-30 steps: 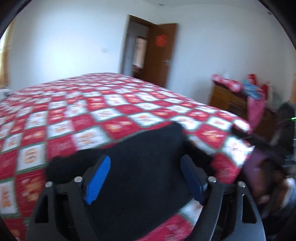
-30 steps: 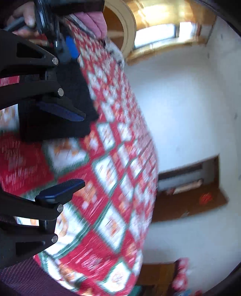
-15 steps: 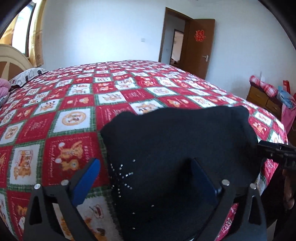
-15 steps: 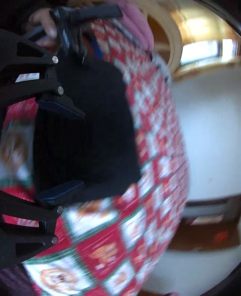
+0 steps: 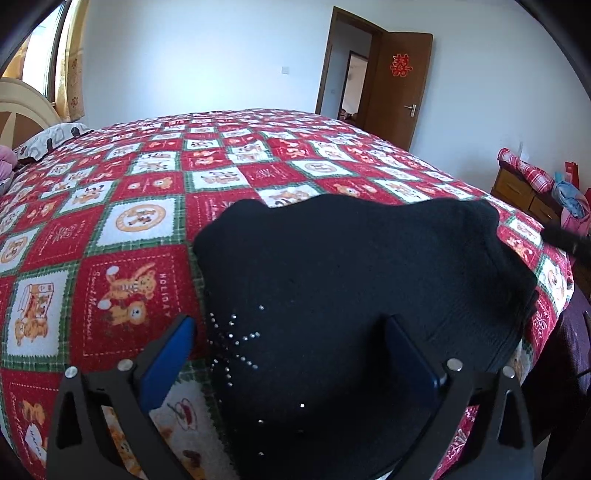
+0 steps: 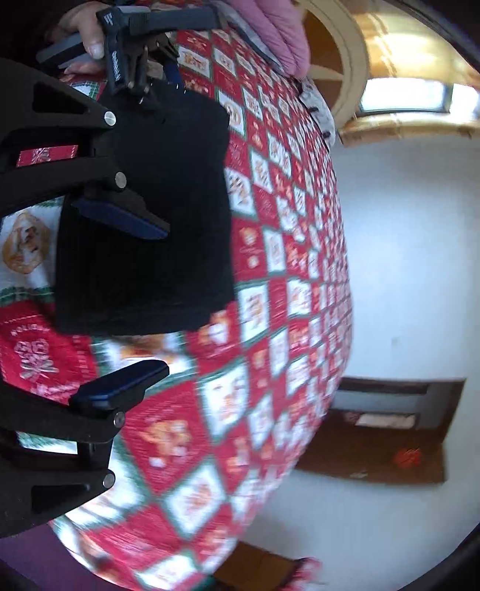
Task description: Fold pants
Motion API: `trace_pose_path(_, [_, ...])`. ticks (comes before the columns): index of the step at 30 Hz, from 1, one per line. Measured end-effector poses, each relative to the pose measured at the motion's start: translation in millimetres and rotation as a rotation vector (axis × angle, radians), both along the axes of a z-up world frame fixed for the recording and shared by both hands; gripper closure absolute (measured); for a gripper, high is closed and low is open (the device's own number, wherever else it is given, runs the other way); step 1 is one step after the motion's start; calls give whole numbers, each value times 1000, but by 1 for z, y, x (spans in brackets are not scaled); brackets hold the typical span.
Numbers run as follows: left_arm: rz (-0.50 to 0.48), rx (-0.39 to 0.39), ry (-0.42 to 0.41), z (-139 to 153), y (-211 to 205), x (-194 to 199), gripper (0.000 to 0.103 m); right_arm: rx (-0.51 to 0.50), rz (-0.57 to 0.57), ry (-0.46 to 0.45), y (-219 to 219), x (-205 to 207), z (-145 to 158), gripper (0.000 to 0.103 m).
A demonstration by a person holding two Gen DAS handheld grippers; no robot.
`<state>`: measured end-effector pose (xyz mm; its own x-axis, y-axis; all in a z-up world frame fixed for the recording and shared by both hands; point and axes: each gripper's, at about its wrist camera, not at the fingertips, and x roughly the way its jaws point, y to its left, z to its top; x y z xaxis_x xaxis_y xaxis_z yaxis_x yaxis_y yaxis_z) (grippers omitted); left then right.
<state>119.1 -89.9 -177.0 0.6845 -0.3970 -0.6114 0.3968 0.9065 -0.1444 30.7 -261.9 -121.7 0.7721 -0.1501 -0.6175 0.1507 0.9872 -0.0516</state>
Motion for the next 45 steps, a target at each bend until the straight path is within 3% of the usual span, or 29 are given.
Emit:
trace_pose_path(3, [-1,7,2,0,-1,0,0,-6,82,-47,13,12,18,34])
trace_pose_path(6, [-1,7,7,0,-1,2,0,79,215,-64,21,32,20,34])
trace_pose_path(8, [-2,9,9,-1,-1,3,0,141,275,-28,21,50,10,34])
trace_pose_path(16, [-7,3,20,-3,-3,4,0,180,81,191,-21,87,-61,34])
trace_pose_path(27, [-10,-2,29,-3,1,4,0,157,63,143,-26,60,-50,34])
trace_pose_path(29, [-11,-8,29,-4,2,5,0,168,62,137,-27,51,-46,40])
trace_pose_path(31, [-13,-8,26,-4,2,4,0,155,74,143,-25,40,-46,63])
trace_pose_path(36, [-16,-3,22,-4,2,4,0,173,69,133,-30,25,-47,86])
trace_pose_path(45, [-2,4,5,-1,7,3,0,98,50,202,-27,21,-55,89])
